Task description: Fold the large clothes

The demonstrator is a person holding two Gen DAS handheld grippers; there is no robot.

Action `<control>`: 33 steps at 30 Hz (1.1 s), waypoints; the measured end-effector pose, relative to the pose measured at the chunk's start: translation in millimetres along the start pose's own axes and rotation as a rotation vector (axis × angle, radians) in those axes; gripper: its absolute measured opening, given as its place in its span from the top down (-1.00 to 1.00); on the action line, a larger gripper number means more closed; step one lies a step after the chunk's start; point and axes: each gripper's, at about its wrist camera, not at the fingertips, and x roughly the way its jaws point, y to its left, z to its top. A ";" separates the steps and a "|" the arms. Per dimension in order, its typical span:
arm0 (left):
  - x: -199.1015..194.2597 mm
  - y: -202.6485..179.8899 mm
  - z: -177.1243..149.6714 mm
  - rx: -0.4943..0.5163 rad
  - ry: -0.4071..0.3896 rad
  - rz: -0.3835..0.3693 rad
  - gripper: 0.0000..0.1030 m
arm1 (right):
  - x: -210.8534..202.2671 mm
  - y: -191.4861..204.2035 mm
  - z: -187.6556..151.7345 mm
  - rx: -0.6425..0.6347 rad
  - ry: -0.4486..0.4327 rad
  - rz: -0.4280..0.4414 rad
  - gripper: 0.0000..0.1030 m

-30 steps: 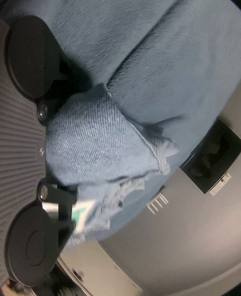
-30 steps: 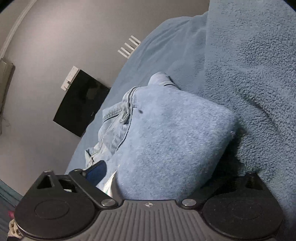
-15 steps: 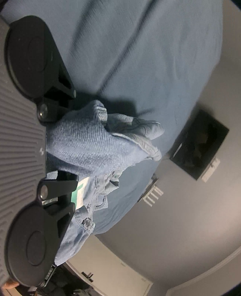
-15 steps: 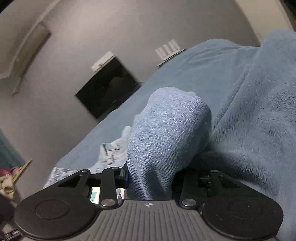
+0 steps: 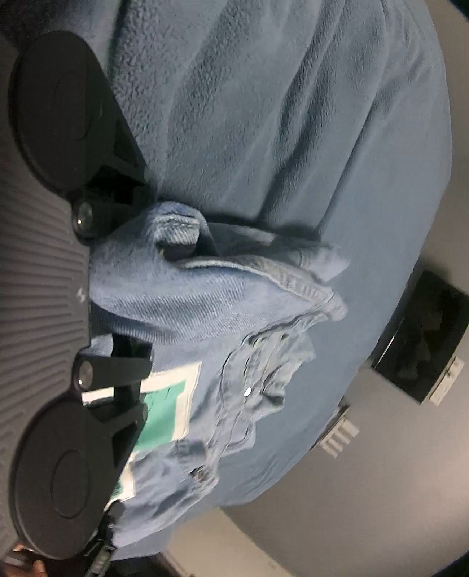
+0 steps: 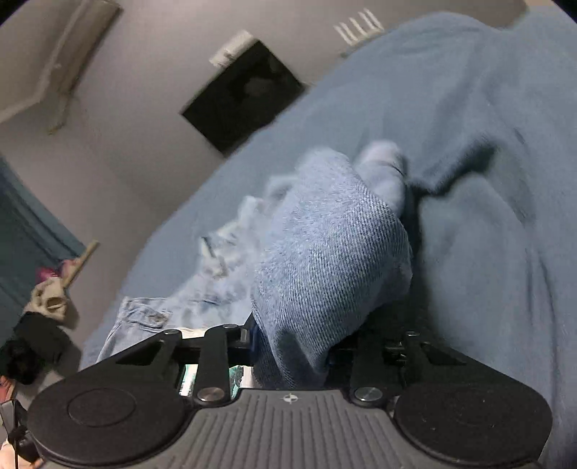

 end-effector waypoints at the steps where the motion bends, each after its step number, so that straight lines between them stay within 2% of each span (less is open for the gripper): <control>1: -0.9 -0.1 1.5 0.003 -0.013 0.015 0.25 | 2.0 -5.4 1.2 0.018 -0.002 -0.003 0.17; 2: -6.5 -1.5 -1.7 0.019 -0.032 0.036 0.16 | 5.8 -8.3 4.0 0.032 -0.007 -0.007 0.06; 6: -6.0 -16.8 2.5 0.104 -0.088 0.089 0.13 | 16.2 -19.3 3.3 0.089 -0.038 -0.028 -0.17; 9: -7.2 -19.9 -1.3 0.102 -0.085 0.097 0.08 | 19.4 -21.7 1.0 0.163 -0.058 -0.041 -0.20; 10: -6.6 -18.3 -3.6 0.091 -0.076 0.098 0.08 | 25.1 -20.2 -2.3 0.187 -0.062 -0.049 -0.20; 11: -5.1 -15.3 -5.6 0.076 -0.065 0.096 0.04 | 24.4 -20.4 -4.3 0.189 -0.073 -0.052 -0.05; 12: -2.3 -13.2 -7.1 0.065 -0.057 0.095 0.02 | 21.5 -12.9 -5.4 0.149 -0.091 -0.063 0.13; 15: 2.5 -9.6 -7.3 0.045 -0.040 0.101 0.01 | -0.2 14.5 -21.4 0.005 -0.136 -0.098 0.30; 19: 9.8 -11.7 -5.5 0.053 -0.024 0.122 -0.06 | -25.3 30.1 -37.7 -0.004 -0.161 -0.107 0.35; 21: 13.5 -11.3 -4.4 0.045 -0.014 0.125 -0.14 | -23.7 21.6 -40.7 0.022 -0.126 -0.149 0.35; 23: 12.3 -10.1 -2.7 0.044 -0.016 0.126 -0.15 | -13.6 -0.4 -41.4 0.112 -0.075 -0.176 0.32; 26: 4.6 -9.8 -0.3 0.046 -0.039 0.162 -0.16 | -13.2 -6.9 -47.6 0.141 -0.064 -0.171 0.24; 29: -16.1 -6.9 3.1 0.041 -0.134 0.173 -0.20 | -10.7 -7.5 -42.1 0.153 -0.067 -0.161 0.09; 32: -43.6 -18.4 3.4 0.103 -0.319 0.225 -0.48 | -19.5 -14.6 -41.3 0.186 -0.068 -0.141 0.00; 33: -49.6 -21.9 3.8 0.131 -0.361 0.216 -0.53 | -21.0 -14.4 -41.1 0.190 -0.069 -0.140 -0.02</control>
